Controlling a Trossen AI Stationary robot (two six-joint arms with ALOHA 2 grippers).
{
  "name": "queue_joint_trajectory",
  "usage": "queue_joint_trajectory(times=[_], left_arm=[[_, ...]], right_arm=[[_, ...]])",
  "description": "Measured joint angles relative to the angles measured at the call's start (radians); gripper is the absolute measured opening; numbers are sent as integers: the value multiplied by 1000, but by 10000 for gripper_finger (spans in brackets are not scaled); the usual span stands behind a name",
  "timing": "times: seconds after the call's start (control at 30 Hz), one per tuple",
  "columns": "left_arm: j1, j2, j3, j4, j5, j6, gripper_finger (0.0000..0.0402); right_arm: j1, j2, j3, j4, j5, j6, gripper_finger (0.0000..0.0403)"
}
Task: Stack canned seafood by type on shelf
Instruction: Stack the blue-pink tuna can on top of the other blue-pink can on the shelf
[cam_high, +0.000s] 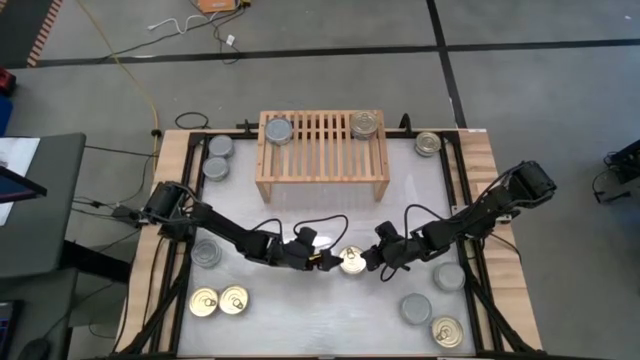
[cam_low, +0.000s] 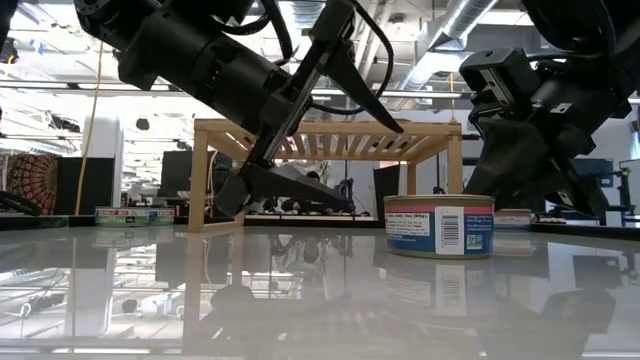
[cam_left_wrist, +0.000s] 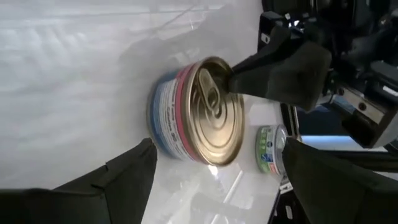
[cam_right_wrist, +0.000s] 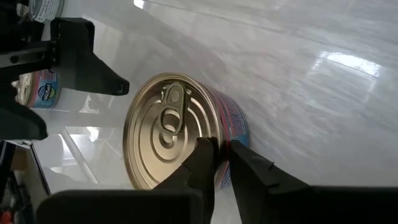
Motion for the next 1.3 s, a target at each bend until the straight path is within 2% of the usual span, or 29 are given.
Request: queue_joint_trajectory(times=[0.23, 0.37, 0.8, 0.9, 1.1, 1.3], left_arm=[[-10, 75, 130, -127, 8, 40, 333], [-6, 113, 172, -137, 15, -26, 333], [-10, 116, 174, -167, 93, -178, 332], [-10, 135, 176, -124, 95, -192, 332], [-7, 256, 195, 136, 176, -250, 332], [-7, 263, 195, 143, 179, -259, 332]], right_arm=[[0, 0, 0, 6, 0, -2, 45], [0, 0, 0, 8, 0, -1, 34], [0, -1, 0, -9, 0, 11, 30], [0, -1, 0, -9, 1, 11, 30], [3, -1, 0, -14, 1, 9, 30], [20, -1, 0, -17, 5, 10, 29]])
